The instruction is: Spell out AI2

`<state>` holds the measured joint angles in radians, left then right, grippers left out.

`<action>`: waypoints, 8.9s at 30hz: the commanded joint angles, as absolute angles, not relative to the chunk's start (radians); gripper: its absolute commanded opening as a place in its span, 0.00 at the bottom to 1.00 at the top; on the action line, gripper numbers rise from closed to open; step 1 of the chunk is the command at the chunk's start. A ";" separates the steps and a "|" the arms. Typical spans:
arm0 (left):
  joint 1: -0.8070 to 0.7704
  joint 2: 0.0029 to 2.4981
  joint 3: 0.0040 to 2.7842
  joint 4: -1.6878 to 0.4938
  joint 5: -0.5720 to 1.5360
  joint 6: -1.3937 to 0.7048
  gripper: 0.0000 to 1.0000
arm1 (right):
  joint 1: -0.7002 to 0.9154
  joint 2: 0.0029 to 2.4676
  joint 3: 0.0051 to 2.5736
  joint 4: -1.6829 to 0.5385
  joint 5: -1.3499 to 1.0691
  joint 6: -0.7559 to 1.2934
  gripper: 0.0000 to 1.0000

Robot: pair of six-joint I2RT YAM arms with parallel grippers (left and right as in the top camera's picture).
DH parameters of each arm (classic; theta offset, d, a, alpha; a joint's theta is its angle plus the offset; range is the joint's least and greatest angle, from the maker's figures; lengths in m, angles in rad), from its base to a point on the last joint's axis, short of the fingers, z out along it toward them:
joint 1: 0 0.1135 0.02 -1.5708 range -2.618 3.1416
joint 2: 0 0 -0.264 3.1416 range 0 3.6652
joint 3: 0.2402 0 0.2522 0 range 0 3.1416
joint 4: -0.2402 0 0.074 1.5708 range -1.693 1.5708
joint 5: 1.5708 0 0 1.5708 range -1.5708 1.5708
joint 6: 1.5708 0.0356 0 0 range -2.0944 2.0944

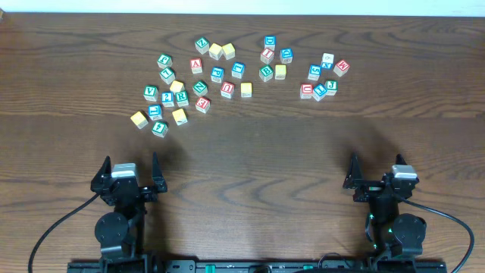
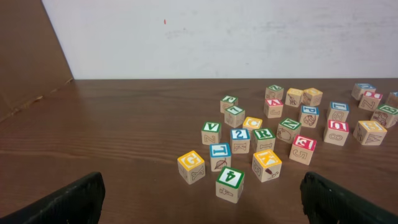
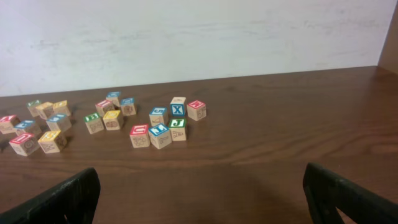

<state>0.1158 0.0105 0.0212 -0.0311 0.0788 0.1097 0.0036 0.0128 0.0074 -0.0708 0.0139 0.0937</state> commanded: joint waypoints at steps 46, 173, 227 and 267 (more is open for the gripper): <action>0.113 0.005 0.004 -0.065 0.082 0.126 0.99 | 0.001 0.007 0.006 -0.075 0.008 0.081 0.99; -0.123 2.317 1.916 -0.528 -0.045 -0.253 0.62 | 0.424 2.471 2.152 -0.415 0.192 0.539 0.61; -0.136 2.102 1.842 -0.727 0.142 -0.262 0.22 | 0.392 2.471 2.152 -0.475 0.193 0.538 0.69; -0.371 1.628 1.205 -0.795 0.047 -0.505 0.19 | 0.335 2.471 2.152 -0.506 0.064 0.538 0.74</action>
<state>-0.3443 1.6184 1.2980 -0.8478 0.0784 -0.4244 0.3386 2.4630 2.1345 -0.5003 0.0864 0.5308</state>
